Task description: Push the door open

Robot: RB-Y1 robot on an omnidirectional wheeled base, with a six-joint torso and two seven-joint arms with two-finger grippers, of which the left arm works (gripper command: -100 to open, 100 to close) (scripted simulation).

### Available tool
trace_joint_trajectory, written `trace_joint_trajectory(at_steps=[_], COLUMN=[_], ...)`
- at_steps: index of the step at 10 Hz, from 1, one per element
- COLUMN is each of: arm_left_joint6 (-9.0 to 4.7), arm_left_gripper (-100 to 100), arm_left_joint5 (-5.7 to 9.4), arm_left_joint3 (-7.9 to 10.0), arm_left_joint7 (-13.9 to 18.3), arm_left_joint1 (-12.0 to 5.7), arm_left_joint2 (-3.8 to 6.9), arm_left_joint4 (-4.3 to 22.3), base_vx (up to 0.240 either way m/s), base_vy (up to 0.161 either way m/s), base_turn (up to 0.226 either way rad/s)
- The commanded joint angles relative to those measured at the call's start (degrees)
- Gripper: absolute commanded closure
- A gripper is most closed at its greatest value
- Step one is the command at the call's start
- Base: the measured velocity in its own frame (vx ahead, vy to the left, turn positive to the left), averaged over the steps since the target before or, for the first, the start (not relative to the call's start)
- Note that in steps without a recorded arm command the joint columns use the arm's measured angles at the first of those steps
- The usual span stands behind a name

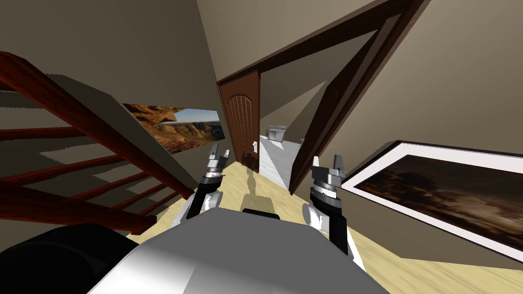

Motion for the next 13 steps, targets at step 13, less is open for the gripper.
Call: trace_joint_trajectory(at_steps=[13], arm_left_joint6=[2.65], arm_left_gripper=[-100], arm_left_joint5=[1.24], arm_left_joint3=[-4.2], arm_left_joint7=[0.3], arm_left_joint1=[-7.97], arm_left_joint2=[2.4], arm_left_joint4=[18.4], base_vx=[0.108], base_vy=[0.077], base_turn=[-0.067])
